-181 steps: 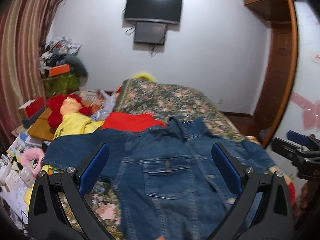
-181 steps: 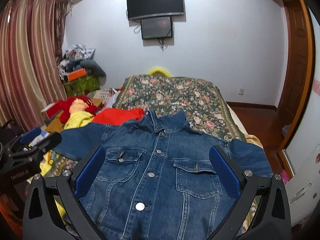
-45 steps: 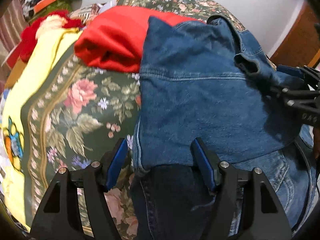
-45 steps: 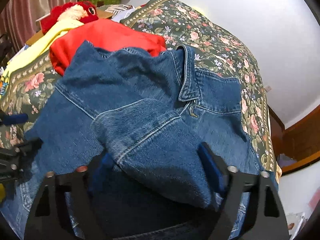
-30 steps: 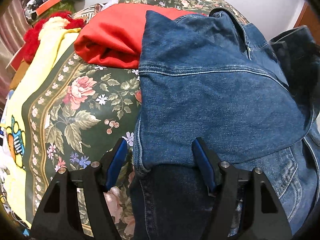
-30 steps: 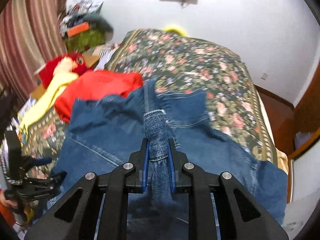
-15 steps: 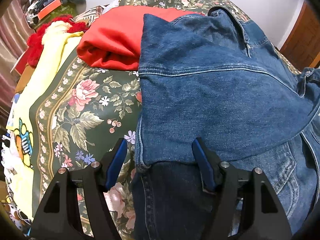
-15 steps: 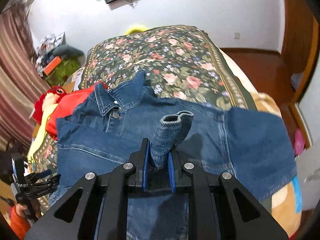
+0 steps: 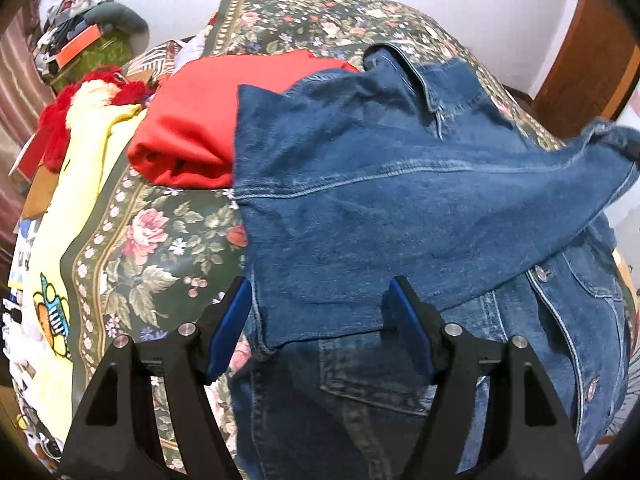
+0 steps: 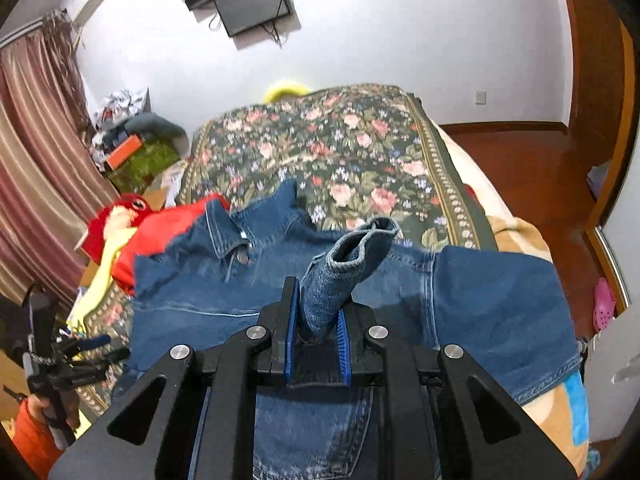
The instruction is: Fold large clothes
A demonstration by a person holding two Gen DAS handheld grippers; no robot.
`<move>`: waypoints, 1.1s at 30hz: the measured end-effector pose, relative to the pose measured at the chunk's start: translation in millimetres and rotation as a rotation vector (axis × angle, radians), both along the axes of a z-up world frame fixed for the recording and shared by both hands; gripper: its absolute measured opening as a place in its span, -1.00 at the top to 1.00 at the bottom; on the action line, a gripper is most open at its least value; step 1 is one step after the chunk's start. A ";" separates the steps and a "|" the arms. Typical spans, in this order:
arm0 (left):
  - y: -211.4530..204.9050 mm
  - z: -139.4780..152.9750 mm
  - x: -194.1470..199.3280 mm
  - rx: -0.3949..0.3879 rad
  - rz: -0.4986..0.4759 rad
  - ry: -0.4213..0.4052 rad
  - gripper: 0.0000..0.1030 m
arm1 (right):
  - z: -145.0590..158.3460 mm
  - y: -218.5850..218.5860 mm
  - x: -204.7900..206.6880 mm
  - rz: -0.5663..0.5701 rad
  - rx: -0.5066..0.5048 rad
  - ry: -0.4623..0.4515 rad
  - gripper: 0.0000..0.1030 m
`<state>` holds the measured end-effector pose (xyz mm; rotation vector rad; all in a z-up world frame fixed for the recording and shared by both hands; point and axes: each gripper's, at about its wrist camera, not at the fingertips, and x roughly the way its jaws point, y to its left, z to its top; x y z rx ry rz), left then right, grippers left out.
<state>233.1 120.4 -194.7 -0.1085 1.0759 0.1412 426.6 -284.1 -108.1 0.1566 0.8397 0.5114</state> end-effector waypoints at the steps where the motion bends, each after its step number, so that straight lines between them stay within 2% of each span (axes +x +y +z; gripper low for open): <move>1: -1.7 -3.8 2.0 0.004 -0.009 0.013 -0.36 | -3.6 -0.2 -0.6 -0.007 0.000 0.010 0.69; 6: -7.2 -15.5 3.0 0.005 -0.022 0.034 -0.37 | -53.2 -11.1 2.9 -0.046 -0.072 0.174 0.63; 8: -6.0 -16.2 2.6 -0.008 -0.019 0.037 -0.38 | -71.2 -17.4 4.5 -0.036 -0.069 0.245 0.61; 9: -5.2 -16.4 2.2 -0.014 -0.018 0.040 -0.38 | -78.0 -22.1 4.4 -0.037 -0.058 0.272 0.56; 12: -5.9 -15.1 1.5 -0.013 -0.019 0.047 -0.38 | -88.2 -36.3 4.0 -0.071 -0.056 0.320 0.23; 13: -6.9 -13.8 1.3 -0.006 -0.020 0.047 -0.38 | -87.9 -39.1 2.7 -0.084 -0.065 0.322 0.17; 16: -11.4 -8.4 0.5 -0.008 -0.033 0.038 -0.38 | -86.6 -53.2 1.3 -0.141 -0.120 0.326 0.16; 19: -19.2 2.4 3.7 -0.015 -0.051 0.014 -0.38 | -82.0 -71.2 0.7 -0.164 -0.089 0.329 0.16; 22: -27.7 15.0 10.2 -0.008 -0.071 -0.018 -0.38 | -71.0 -91.8 -1.0 -0.222 -0.091 0.294 0.16; 24: -36.2 27.2 18.4 0.000 -0.091 -0.052 -0.38 | -63.4 -106.3 -1.9 -0.261 -0.089 0.270 0.07; 26: -43.3 37.6 26.0 0.011 -0.102 -0.086 -0.38 | -57.7 -122.5 -3.7 -0.307 -0.074 0.253 -0.23; 29: -54.8 52.4 37.6 0.005 -0.117 -0.144 -0.38 | -57.1 -138.6 -4.0 -0.363 -0.066 0.251 -0.32; 33: -69.0 61.1 48.8 -0.008 -0.134 -0.187 -0.39 | -76.2 -161.1 0.0 -0.419 -0.015 0.328 -0.32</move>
